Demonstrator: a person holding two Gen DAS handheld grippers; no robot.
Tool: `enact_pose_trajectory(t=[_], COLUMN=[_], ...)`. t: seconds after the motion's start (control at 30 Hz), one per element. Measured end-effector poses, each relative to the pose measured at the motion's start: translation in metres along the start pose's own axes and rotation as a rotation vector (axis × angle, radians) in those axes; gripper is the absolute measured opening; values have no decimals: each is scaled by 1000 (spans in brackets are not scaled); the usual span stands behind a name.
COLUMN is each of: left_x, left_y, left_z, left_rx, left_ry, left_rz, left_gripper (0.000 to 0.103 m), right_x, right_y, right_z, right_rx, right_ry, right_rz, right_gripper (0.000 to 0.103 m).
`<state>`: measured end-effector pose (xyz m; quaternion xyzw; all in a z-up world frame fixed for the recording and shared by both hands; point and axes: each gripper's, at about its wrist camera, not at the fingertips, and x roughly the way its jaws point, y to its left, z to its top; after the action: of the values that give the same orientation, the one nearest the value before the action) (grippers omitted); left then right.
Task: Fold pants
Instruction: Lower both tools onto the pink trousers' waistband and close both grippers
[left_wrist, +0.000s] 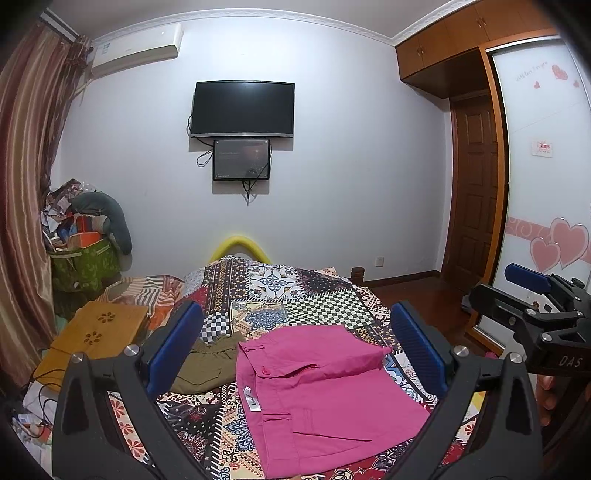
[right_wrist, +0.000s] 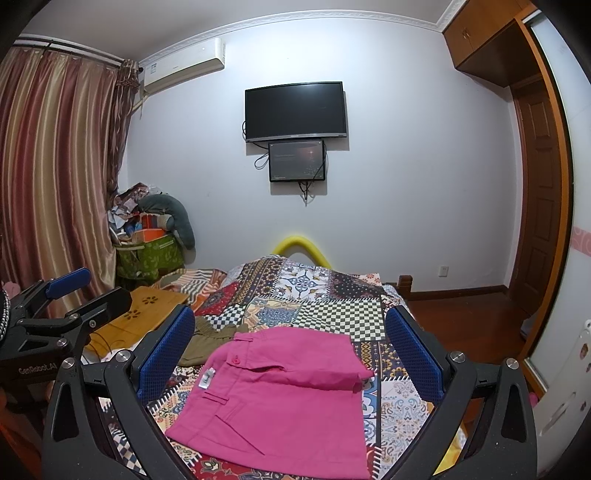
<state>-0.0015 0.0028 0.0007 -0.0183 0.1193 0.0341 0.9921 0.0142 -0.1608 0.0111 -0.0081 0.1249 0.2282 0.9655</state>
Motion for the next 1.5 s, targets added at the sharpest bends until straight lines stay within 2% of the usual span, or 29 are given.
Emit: enact_pose_trajectory(t=[0.4, 0.8, 1.0, 1.2, 1.5], left_x=[4, 37, 72, 120, 177], left_y=[1, 17, 24, 32, 36], left_z=[-3, -15, -31, -52, -83], left_rx=[-8, -54, -74, -82, -20], left_ry=[12, 64, 141, 260, 393], left_rz=[-5, 24, 59, 55, 74], left_gripper=[103, 103, 103, 103, 103], right_x=[2, 28, 46, 70, 106], right_y=[0, -23, -39, -56, -78], right_z=[-2, -19, -34, -50, -72], right_rx=[3, 16, 38, 55, 64], right_ry=[11, 108, 197, 288, 416], right_rz=[-4, -77, -93, -123, -137], right_gripper=[103, 103, 103, 103, 103])
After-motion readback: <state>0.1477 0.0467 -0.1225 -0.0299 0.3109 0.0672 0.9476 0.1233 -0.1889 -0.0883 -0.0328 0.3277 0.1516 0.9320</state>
